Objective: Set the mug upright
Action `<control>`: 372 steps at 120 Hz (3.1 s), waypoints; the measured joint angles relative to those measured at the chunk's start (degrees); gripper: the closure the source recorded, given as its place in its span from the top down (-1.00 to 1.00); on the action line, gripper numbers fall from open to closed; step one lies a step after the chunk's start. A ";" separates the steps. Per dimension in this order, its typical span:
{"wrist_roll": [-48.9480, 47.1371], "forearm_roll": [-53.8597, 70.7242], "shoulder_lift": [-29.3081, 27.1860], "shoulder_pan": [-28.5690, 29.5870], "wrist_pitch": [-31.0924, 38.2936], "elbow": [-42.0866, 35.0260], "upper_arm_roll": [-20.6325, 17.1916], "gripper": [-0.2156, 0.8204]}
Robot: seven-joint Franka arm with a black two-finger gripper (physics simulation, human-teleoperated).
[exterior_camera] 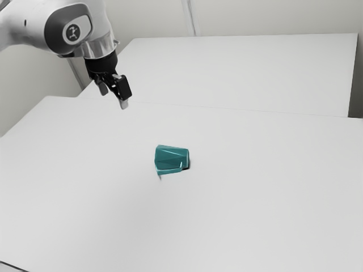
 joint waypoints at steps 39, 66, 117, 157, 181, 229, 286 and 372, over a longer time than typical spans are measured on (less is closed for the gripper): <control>0.00 -6.44 -2.80 4.74 4.55 -7.22 -0.30 0.58; 0.00 -25.20 -0.48 15.99 9.30 -16.05 -0.32 0.58; 0.00 -47.81 16.88 20.03 18.89 -15.32 -0.17 0.58; 0.00 -59.21 23.11 19.89 21.80 -14.82 -0.03 0.58; 0.00 -64.46 25.72 18.88 23.16 -14.39 -0.03 0.58; 0.00 -69.06 28.36 15.93 26.22 -13.55 -0.17 0.58; 0.00 -68.26 26.53 14.84 27.89 -13.34 -0.36 -0.72; 0.03 -29.49 11.54 6.63 29.88 -17.52 -0.87 -0.92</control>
